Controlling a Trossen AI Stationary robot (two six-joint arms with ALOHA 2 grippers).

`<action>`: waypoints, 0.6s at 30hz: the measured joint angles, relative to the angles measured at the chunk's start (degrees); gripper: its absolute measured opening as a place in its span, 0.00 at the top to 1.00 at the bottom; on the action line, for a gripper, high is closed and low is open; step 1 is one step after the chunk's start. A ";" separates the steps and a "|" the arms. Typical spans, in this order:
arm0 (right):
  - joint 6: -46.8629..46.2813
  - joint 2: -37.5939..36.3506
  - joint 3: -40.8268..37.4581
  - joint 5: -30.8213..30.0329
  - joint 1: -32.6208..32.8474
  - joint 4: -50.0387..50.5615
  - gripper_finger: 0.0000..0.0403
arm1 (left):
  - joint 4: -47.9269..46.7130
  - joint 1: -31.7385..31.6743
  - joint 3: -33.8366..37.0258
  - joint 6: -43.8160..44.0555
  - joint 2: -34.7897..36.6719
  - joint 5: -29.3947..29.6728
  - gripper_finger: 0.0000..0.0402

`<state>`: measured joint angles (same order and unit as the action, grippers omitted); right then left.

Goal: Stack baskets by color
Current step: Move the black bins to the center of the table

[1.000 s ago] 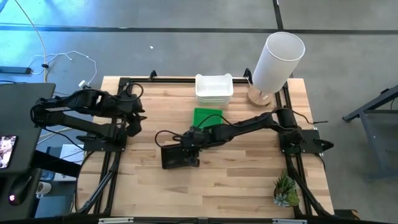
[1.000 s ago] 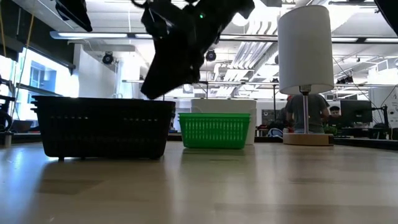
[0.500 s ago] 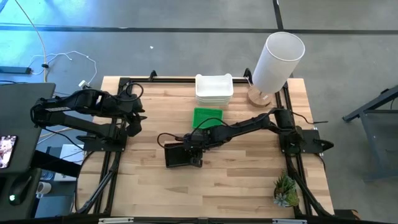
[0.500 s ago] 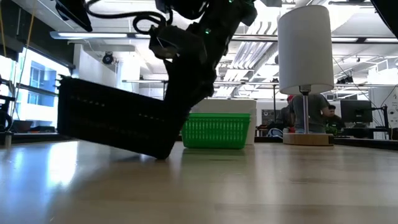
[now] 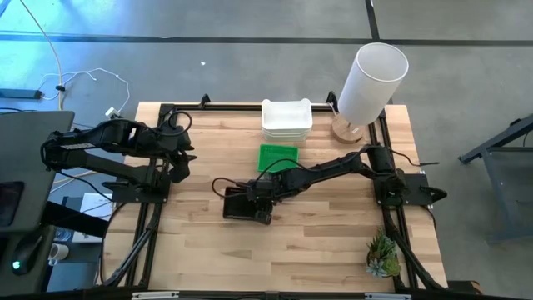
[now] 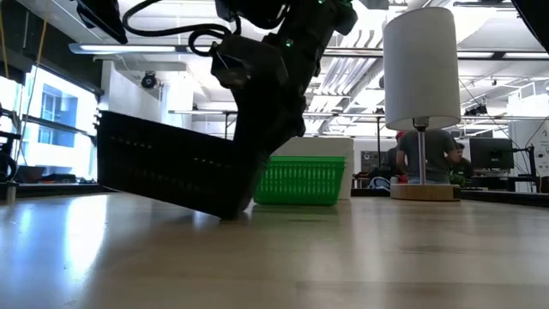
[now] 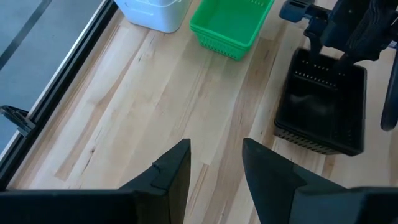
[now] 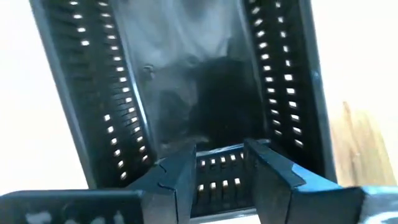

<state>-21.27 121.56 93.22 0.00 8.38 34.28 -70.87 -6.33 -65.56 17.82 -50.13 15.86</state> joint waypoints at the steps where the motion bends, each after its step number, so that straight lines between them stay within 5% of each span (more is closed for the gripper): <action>1: -0.67 0.00 0.02 0.29 0.00 0.02 0.69 | 0.00 0.00 0.00 0.00 0.00 0.00 0.67; 18: -1.68 -0.09 5.35 -4.14 1.27 16.30 0.69 | 0.00 0.00 0.00 -1.05 0.00 0.00 0.67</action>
<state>-22.95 121.47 98.56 -4.14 9.65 50.58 -70.87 -6.33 -65.56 16.78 -50.13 15.86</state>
